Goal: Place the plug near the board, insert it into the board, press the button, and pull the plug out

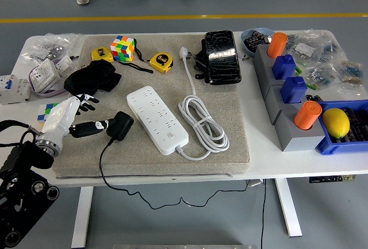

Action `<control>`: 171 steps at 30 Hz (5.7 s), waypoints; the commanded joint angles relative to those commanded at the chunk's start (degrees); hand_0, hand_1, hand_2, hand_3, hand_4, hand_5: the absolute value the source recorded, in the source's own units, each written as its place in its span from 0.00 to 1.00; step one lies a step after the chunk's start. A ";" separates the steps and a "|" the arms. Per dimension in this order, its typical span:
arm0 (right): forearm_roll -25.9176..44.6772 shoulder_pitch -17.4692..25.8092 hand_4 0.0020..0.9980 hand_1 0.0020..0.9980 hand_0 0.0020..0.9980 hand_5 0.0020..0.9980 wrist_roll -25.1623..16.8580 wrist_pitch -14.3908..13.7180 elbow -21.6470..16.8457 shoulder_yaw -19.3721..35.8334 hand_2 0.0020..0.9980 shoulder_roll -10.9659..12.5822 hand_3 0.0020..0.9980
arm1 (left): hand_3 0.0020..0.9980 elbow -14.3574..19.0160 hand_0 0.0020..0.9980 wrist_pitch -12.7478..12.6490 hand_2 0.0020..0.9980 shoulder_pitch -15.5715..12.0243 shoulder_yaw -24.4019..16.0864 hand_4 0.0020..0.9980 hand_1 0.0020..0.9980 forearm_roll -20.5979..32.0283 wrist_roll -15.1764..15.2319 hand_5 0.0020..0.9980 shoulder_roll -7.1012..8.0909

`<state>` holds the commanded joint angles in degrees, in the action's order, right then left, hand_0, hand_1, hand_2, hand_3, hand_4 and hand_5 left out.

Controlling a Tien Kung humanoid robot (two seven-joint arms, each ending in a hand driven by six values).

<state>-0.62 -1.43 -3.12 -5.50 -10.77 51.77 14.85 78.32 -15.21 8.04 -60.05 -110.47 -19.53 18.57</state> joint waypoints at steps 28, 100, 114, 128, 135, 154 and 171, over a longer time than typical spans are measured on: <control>-0.14 0.01 0.82 0.55 0.49 0.37 -0.18 -0.03 -0.07 0.40 0.53 -0.10 0.51 | 0.74 -5.40 0.64 -2.12 0.63 5.45 8.11 1.00 0.67 -7.54 -4.24 0.77 -3.10; -0.91 0.07 0.81 0.54 0.49 0.36 -0.66 -0.35 -0.39 0.36 0.53 0.38 0.51 | 0.53 -10.80 0.17 -8.39 0.37 11.50 14.61 0.82 0.26 20.12 21.64 0.00 -2.01; -2.72 0.12 0.81 0.54 0.49 0.36 -0.68 -0.41 -0.66 2.33 0.53 0.26 0.51 | 0.53 -12.14 0.17 -7.73 0.38 11.36 14.68 0.81 0.26 19.82 19.93 0.00 -2.19; -3.72 0.20 0.81 0.54 0.49 0.35 -0.71 -0.40 -0.82 3.52 0.53 0.05 0.51 | 0.54 -12.06 0.17 -9.66 0.38 11.15 14.23 0.83 0.25 18.63 19.87 0.00 -2.54; -4.03 0.18 0.81 0.54 0.49 0.35 -0.73 -0.42 -0.85 4.18 0.53 -0.02 0.51 | 0.54 -11.74 0.17 -9.05 0.38 11.00 14.42 0.84 0.25 18.91 19.28 0.01 -2.52; -4.22 0.24 0.81 0.54 0.49 0.35 -0.75 -0.44 -0.85 4.65 0.53 -0.02 0.51 | 0.53 -10.01 0.18 -7.22 0.39 10.29 13.39 0.92 0.26 16.69 11.71 0.06 -2.54; -4.39 0.23 0.81 0.54 0.49 0.35 -0.92 -0.38 -0.90 4.82 0.53 -0.01 0.51 | 0.56 -7.79 0.28 -5.29 0.55 9.69 11.82 1.00 0.54 17.98 10.27 0.38 -2.73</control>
<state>-5.01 -1.20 -4.03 -5.88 -11.67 56.59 14.84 70.53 -20.50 17.73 -48.22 -92.49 -9.27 15.84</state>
